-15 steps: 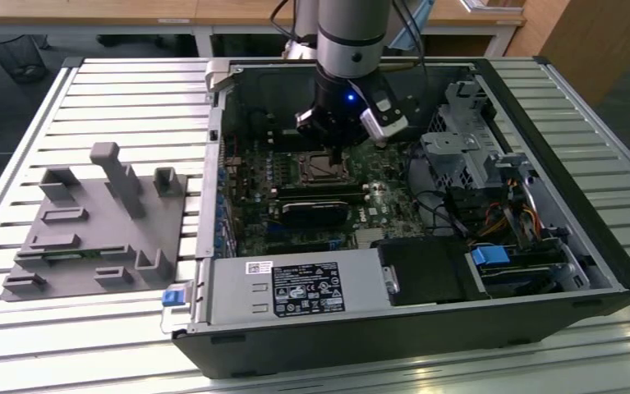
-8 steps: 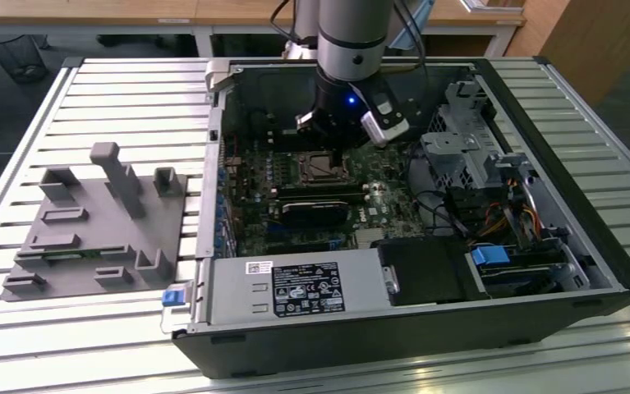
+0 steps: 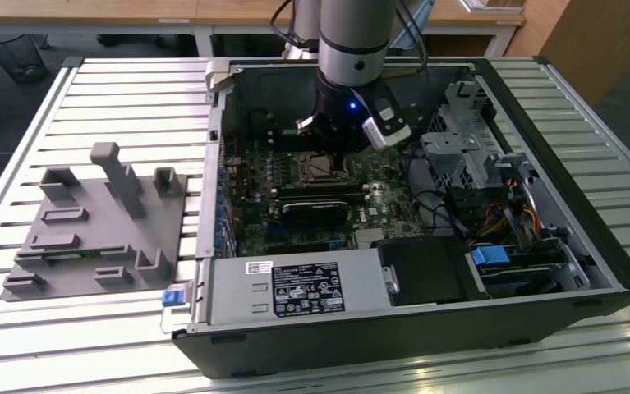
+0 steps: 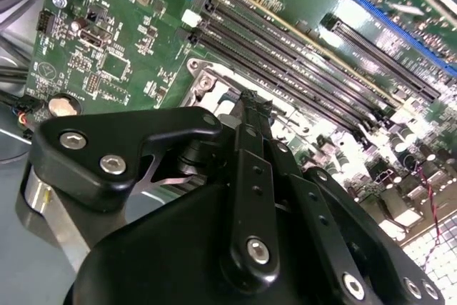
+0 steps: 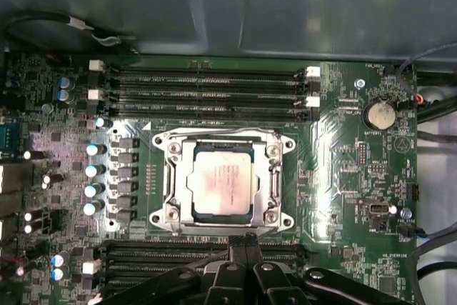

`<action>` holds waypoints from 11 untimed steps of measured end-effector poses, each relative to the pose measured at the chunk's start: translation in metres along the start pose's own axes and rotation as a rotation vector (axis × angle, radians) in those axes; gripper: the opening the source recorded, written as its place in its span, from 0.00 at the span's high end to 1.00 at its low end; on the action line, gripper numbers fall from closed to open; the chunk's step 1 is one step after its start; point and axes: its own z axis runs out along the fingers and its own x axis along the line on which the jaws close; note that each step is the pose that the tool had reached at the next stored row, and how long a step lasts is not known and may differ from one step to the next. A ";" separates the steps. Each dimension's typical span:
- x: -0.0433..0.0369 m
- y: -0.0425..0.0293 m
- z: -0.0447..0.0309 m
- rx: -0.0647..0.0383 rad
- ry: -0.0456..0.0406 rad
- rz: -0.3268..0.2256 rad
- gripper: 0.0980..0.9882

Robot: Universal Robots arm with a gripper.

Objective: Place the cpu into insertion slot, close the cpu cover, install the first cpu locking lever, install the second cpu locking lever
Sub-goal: 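Install the second cpu locking lever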

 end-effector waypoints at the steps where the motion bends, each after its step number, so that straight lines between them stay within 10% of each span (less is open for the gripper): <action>1: 0.0002 -0.0007 -0.0001 -0.003 -0.0001 0.000 0.99; 11: 0.0034 -0.0034 -0.0002 -0.010 -0.0001 0.000 0.99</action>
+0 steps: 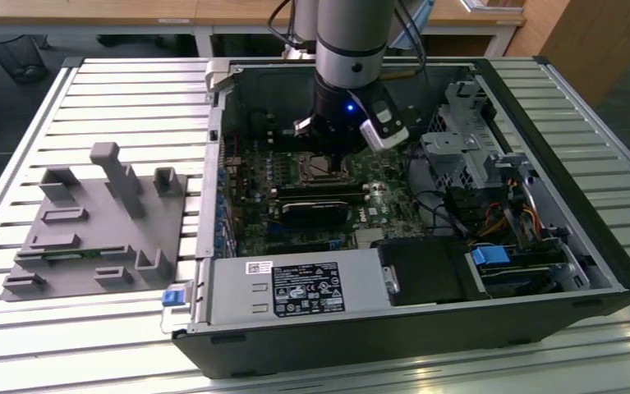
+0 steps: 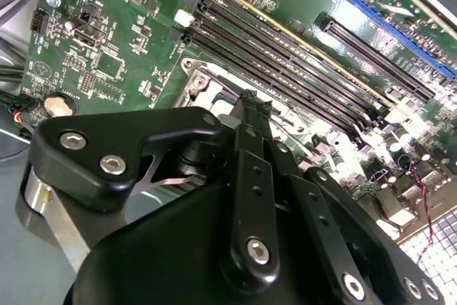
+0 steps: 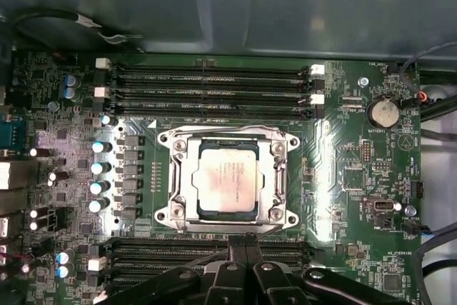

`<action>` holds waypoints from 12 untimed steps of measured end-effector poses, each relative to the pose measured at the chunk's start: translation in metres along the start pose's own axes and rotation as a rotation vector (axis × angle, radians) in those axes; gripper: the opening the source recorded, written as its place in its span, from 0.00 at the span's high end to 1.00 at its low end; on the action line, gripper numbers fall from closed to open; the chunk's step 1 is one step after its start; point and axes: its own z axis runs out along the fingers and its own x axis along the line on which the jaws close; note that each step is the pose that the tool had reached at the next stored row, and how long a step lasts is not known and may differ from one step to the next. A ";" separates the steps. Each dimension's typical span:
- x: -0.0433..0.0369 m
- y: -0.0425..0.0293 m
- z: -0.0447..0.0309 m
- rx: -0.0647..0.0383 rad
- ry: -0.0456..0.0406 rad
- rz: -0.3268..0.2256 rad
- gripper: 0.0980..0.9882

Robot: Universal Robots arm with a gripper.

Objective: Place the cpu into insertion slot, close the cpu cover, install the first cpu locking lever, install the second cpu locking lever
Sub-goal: 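Install the second cpu locking lever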

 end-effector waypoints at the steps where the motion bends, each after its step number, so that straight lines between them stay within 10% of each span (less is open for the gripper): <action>1: 0.0001 -0.0004 -0.0001 0.000 0.0000 0.000 0.99; 12: 0.0024 -0.0015 0.0000 0.000 0.0001 0.000 0.99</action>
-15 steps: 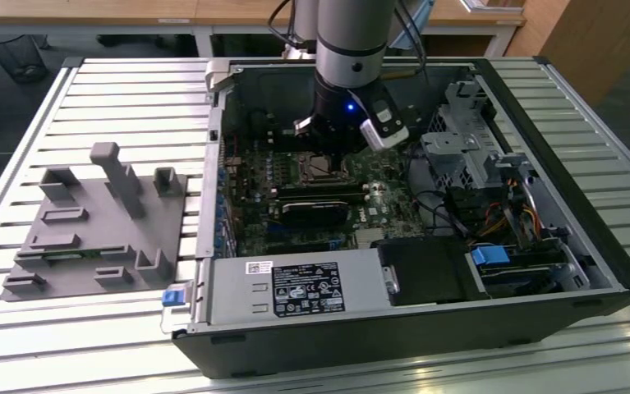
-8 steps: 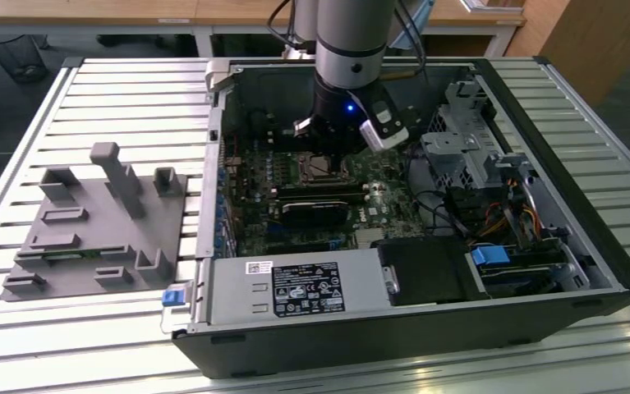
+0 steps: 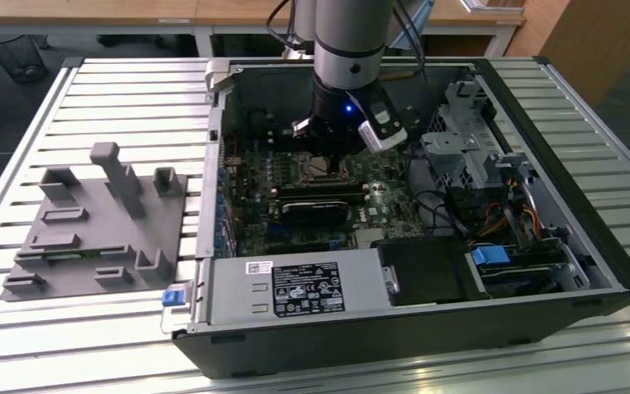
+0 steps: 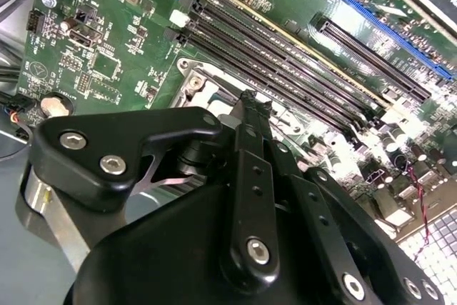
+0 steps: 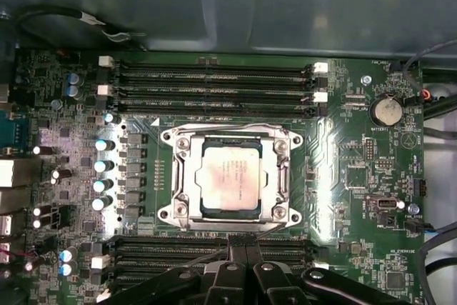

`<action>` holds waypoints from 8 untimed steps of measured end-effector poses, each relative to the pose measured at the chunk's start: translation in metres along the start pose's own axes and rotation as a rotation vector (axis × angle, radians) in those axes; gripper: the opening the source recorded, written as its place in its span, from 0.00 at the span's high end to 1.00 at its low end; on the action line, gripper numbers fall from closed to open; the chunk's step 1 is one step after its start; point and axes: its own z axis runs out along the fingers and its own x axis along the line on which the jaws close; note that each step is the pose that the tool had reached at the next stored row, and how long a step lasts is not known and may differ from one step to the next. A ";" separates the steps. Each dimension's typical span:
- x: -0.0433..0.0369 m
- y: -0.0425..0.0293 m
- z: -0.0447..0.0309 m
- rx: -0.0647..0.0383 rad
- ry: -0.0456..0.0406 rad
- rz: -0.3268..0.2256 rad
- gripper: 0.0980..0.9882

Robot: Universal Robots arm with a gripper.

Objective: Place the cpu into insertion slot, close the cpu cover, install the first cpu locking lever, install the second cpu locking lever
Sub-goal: 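Install the second cpu locking lever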

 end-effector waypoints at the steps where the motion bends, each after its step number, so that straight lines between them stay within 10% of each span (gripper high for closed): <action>1: 0.0001 -0.0003 0.0000 -0.001 0.0000 0.000 0.99; 8: 0.0002 -0.0041 0.0002 -0.019 -0.0003 0.001 0.99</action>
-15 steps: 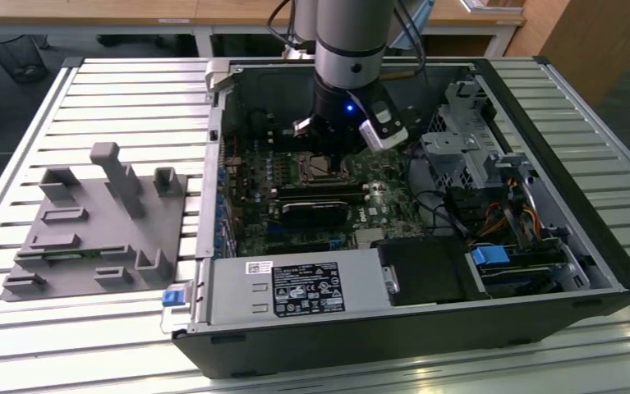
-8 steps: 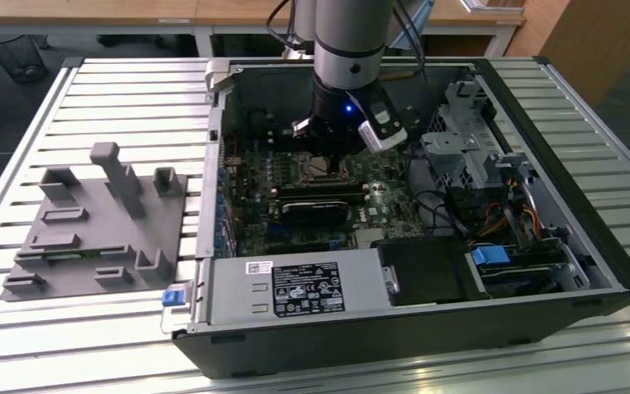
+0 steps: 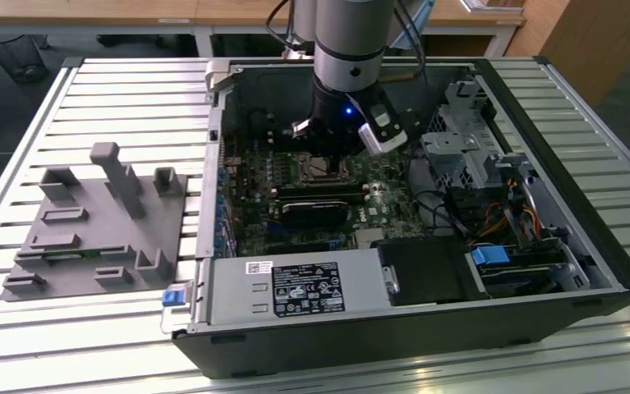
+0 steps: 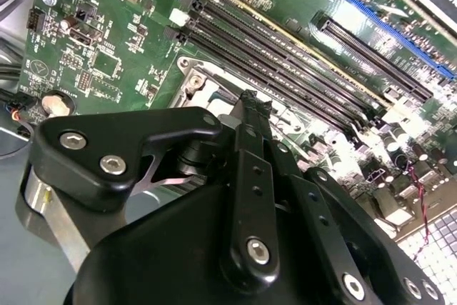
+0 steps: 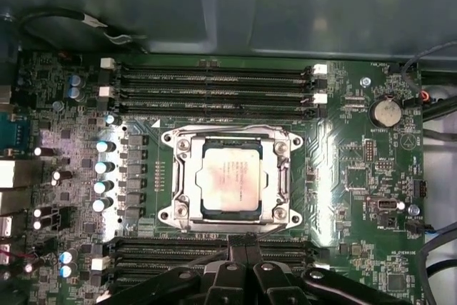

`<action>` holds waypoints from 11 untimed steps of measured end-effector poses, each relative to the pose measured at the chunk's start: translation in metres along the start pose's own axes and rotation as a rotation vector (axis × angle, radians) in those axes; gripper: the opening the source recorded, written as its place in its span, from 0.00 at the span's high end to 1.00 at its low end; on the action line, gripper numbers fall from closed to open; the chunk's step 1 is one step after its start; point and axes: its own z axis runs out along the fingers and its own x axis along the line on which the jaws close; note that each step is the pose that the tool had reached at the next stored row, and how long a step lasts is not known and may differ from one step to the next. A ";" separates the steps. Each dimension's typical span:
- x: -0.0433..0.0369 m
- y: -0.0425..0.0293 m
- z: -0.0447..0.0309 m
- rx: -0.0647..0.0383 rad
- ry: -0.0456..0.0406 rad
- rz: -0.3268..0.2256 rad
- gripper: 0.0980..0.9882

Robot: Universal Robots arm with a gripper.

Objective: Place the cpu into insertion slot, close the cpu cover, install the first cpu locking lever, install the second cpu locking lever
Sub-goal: 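Install the second cpu locking lever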

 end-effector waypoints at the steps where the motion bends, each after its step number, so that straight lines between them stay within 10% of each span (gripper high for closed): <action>1: 0.0002 -0.0007 -0.0001 0.000 0.0001 0.000 0.99; 11: 0.0080 -0.0028 -0.0004 0.000 0.0001 0.000 0.99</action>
